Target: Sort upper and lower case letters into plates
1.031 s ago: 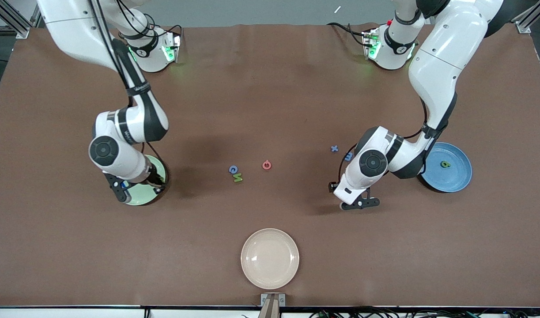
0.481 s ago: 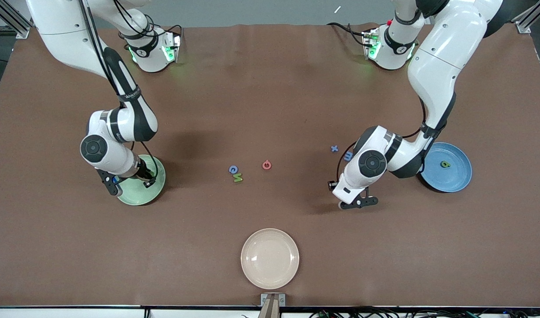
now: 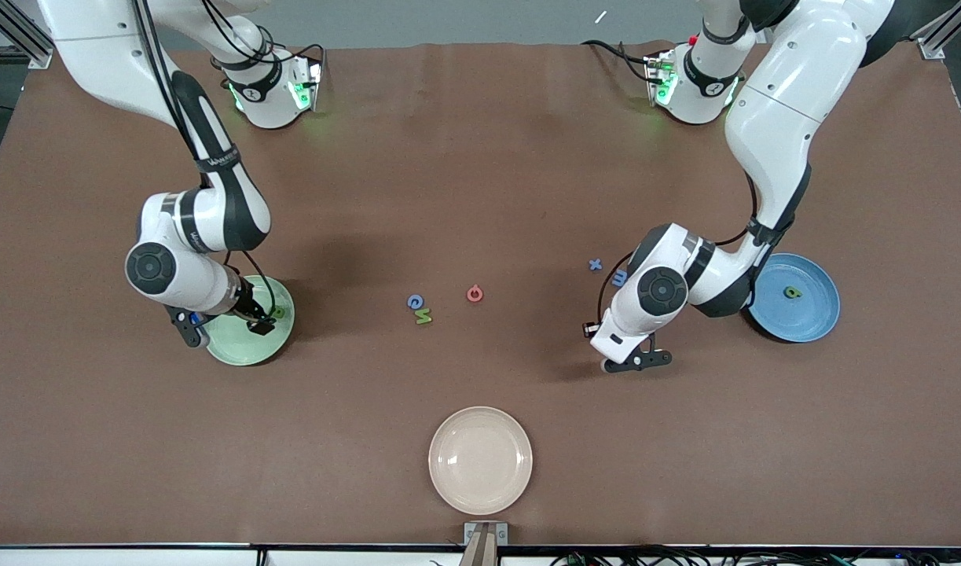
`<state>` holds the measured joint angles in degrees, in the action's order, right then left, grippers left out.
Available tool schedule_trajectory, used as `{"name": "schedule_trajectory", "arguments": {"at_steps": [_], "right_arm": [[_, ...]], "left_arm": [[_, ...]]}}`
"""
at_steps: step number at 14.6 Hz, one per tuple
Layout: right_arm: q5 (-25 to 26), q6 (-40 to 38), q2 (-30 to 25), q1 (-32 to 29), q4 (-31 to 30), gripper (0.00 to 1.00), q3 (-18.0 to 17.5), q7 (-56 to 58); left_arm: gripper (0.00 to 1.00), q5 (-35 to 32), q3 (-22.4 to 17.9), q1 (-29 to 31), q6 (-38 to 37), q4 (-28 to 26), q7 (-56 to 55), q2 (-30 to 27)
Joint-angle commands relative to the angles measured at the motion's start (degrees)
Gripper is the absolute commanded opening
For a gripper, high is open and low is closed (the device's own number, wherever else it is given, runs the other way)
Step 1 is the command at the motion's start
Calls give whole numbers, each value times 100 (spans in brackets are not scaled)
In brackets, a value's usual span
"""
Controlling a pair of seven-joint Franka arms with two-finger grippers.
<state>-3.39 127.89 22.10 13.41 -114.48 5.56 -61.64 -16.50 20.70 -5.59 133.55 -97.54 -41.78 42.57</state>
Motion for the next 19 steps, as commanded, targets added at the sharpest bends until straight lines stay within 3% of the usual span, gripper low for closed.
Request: {"name": "schedule_trajectory", "arguments": {"at_steps": [1, 4, 8, 13, 19], "right_arm": [[-57, -168, -127, 266, 301, 100, -248, -908], [-451, -159, 48, 775, 846, 100, -266, -1656], [-461, -150, 715, 1338, 1698, 100, -266, -3097], [-444, 569, 1261, 2173, 1771, 100, -257, -4003], [-435, 825, 1894, 2912, 2227, 100, -257, -4857]], "left_arm": [[18, 59, -31, 5, -101, 42, -76, -82], [15, 50, -31, 85, -433, 42, 21, -397], [15, 59, 47, 549, -725, -273, 713, -890], [15, 32, 417, 1726, -716, -1204, 1828, -1601], [15, 24, 426, 2781, -611, -2013, 3463, -2174]]}}
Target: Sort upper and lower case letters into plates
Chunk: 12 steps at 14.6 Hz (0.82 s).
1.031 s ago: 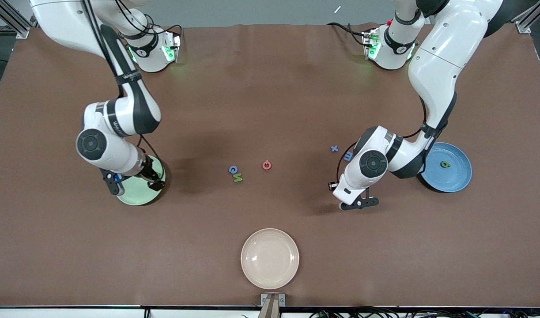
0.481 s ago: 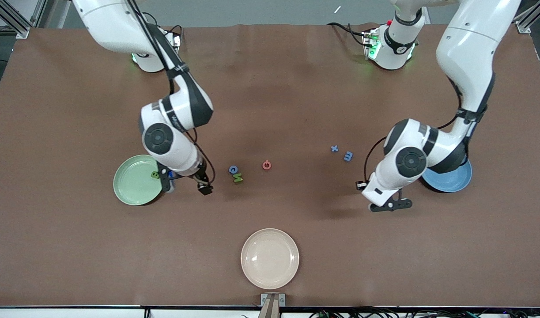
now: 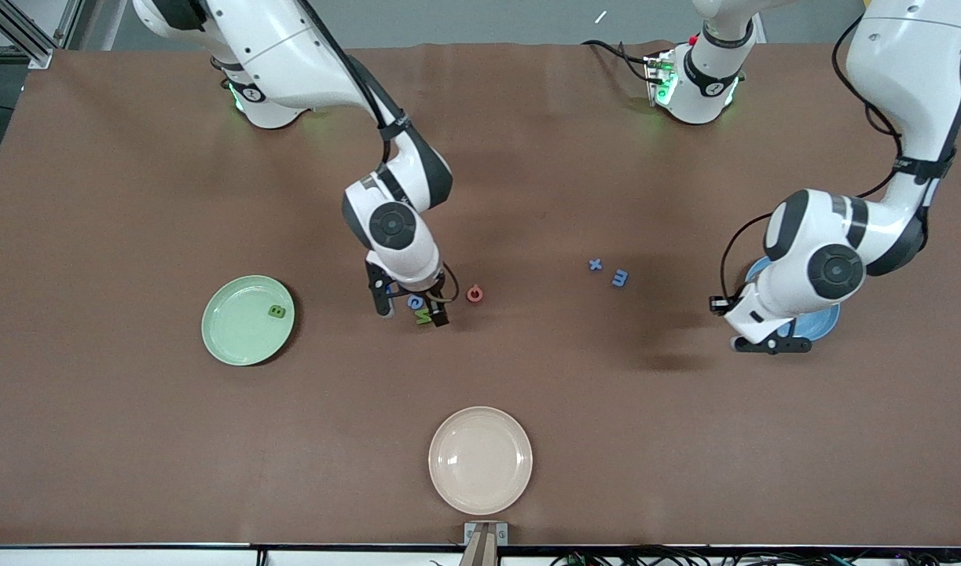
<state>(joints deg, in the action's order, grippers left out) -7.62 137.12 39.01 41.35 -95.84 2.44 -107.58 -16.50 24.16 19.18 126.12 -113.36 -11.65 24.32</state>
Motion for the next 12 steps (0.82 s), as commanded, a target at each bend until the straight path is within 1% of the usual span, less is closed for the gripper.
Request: {"name": "schedule_trajectory", "arguments": {"at_steps": [1, 3, 5, 7, 9, 12], "right_arm": [[-3, -98, 221, 206, 373, 100, 55, -350], [-11, -89, 282, 330, 382, 100, 55, -413], [6, -80, 449, 383, 530, 100, 55, -570], [6, -98, 616, 383, 776, 100, 55, -641], [15, -98, 721, 383, 856, 99, 55, -650], [32, -107, 845, 409, 971, 98, 55, -799]], "left_arm": [[15, -19, 80, 454, 237, -563, 635, -410], [15, -98, 72, 726, 448, -748, 961, -419], [15, -352, 72, 964, 659, -880, 1182, -367], [15, -651, 63, 1052, 782, -985, 1182, -270], [16, -845, 63, 1202, 1106, -1082, 1182, -113], [16, -872, 54, 1211, 1205, -1188, 1173, -33]]}}
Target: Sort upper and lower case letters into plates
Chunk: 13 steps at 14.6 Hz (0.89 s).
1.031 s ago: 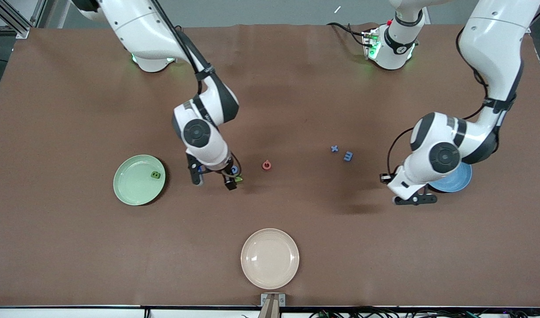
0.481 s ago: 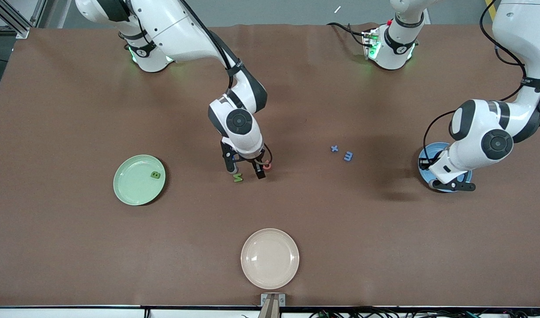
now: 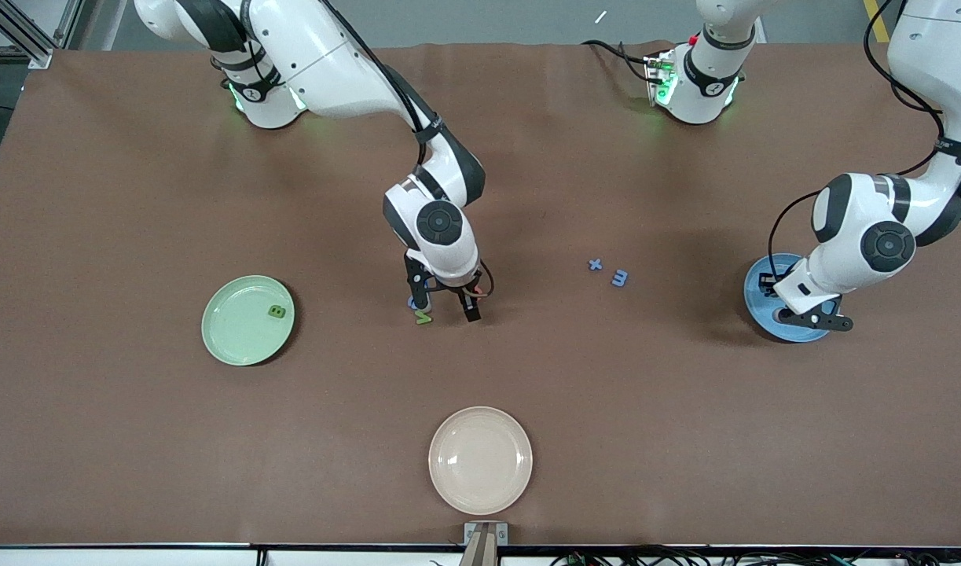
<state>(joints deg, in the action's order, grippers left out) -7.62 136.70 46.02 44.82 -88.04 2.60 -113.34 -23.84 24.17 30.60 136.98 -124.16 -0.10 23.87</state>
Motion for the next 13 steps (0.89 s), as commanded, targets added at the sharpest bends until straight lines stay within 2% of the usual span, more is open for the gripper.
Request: {"name": "schedule_trajectory", "arguments": {"at_steps": [1, 3, 6, 10, 11, 13], "right_arm": [[32, -65, 170, 79, 226, 98, 38, -241], [41, -65, 249, 132, 314, 95, 38, -311], [59, -56, 293, 158, 349, 84, 47, -311], [59, -47, 302, 220, 349, 74, 47, -311], [59, -56, 311, 229, 349, 71, 47, -311], [76, -47, 311, 229, 349, 57, 47, -303]], "left_arm": [[16, -138, 52, 78, 154, -117, 19, 12], [16, -234, 44, 104, 329, -169, 19, 100], [17, -498, 35, 218, 400, -170, -25, 206], [19, -516, 35, 227, 435, -170, -43, 250], [28, -516, 35, 227, 427, -161, -43, 250], [71, -516, 52, 227, 383, -143, -8, 189]]}}
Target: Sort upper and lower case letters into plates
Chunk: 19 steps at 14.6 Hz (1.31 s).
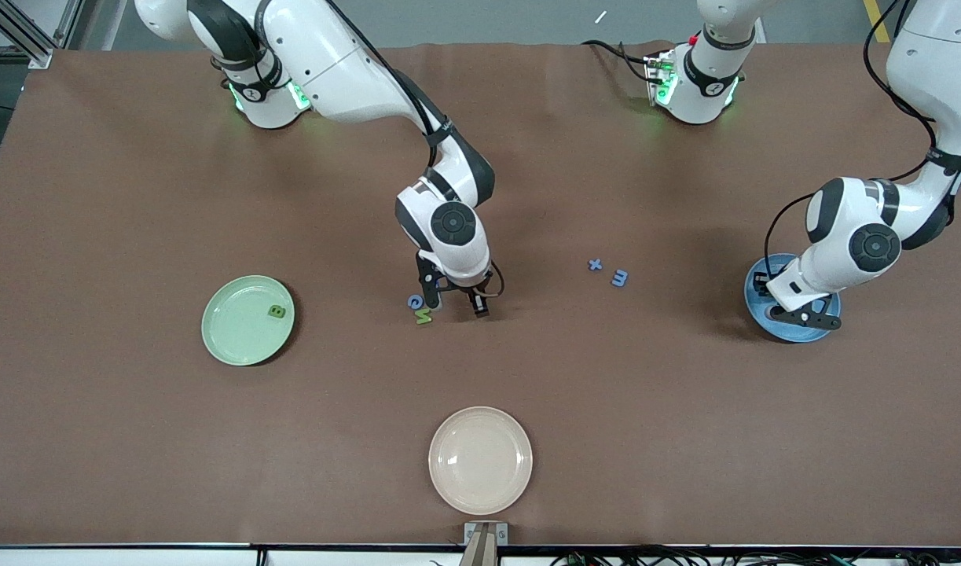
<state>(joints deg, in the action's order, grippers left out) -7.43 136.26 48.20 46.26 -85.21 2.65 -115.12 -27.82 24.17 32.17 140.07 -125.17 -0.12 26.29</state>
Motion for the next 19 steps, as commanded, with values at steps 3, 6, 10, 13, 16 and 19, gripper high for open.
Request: {"name": "schedule_trajectory", "arguments": {"at_steps": [3, 6, 10, 13, 16, 19], "right_arm": [[346, -12, 93, 24, 58, 44, 43, -90], [453, -12, 93, -12, 58, 43, 69, -72], [523, -55, 58, -55, 58, 3, 95, -64], [541, -616, -99, -371, 136, 0, 96, 120], [514, -1398, -573, -810, 93, 0, 96, 910], [523, -1454, -1135, -1354, -475, 0, 104, 1788]], "left_arm": [[99, -110, 209, 70, 3, 27, 3, -238], [99, -31, 587, 70, -478, 211, -93, -370], [100, -4, 1334, 52, -797, 370, -1478, -327], [99, -13, 1817, -27, -779, 388, -2018, -186], [99, -100, 1924, -447, -701, 449, -2010, 24], [99, -127, 1916, -913, -648, 502, -1887, 139]]}}
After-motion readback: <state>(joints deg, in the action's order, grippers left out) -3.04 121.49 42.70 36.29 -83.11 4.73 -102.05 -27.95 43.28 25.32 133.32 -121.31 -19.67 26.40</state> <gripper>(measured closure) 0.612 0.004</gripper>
